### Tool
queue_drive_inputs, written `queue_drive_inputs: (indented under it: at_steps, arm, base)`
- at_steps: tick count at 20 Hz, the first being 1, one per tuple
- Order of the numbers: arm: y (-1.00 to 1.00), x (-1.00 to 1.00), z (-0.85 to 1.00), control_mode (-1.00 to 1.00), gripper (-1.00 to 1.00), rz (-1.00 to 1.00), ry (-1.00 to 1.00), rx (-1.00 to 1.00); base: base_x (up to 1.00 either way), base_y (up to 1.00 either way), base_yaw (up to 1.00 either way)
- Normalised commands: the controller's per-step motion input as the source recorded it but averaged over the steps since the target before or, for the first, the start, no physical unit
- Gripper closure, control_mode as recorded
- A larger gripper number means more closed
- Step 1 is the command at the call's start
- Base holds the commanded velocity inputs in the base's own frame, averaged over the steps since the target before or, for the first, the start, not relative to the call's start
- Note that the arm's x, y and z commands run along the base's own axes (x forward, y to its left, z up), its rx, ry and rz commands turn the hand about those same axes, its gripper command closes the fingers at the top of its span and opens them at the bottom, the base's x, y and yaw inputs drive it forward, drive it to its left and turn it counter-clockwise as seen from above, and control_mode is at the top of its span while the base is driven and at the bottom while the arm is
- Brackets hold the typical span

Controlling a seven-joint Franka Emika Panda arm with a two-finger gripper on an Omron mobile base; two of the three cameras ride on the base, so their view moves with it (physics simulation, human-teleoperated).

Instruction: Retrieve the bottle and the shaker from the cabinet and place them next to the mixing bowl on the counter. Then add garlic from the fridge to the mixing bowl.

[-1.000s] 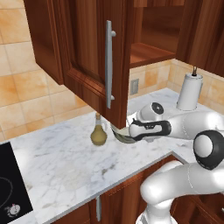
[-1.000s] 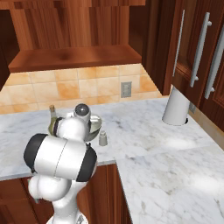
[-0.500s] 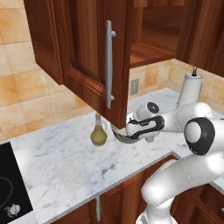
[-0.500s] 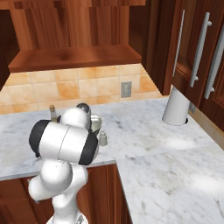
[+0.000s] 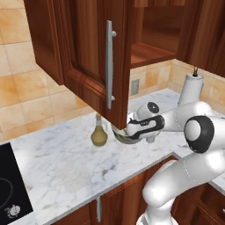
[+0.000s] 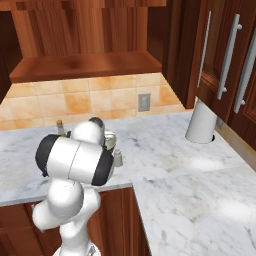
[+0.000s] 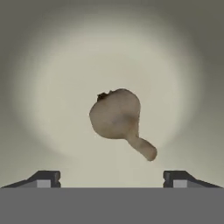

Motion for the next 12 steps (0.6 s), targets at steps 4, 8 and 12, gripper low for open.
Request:
queue_drive_inputs:
  at_steps: [4, 8, 12]
  arm:
    - [-0.19, -0.58, 0.19, -1.0, -1.0, 0.0, -0.14, 0.0]
    - [-0.12, -1.0, 0.73, -1.0, -1.0, 0.0, -0.3, 0.0]
    - [0.0, -0.85, 1.0, -1.0, -1.0, 0.0, -0.32, -0.02]
  base:
    - [0.0, 0.0, 0.0]
    - [0.0, 0.0, 0.0]
    - [0.0, 0.0, 0.0]
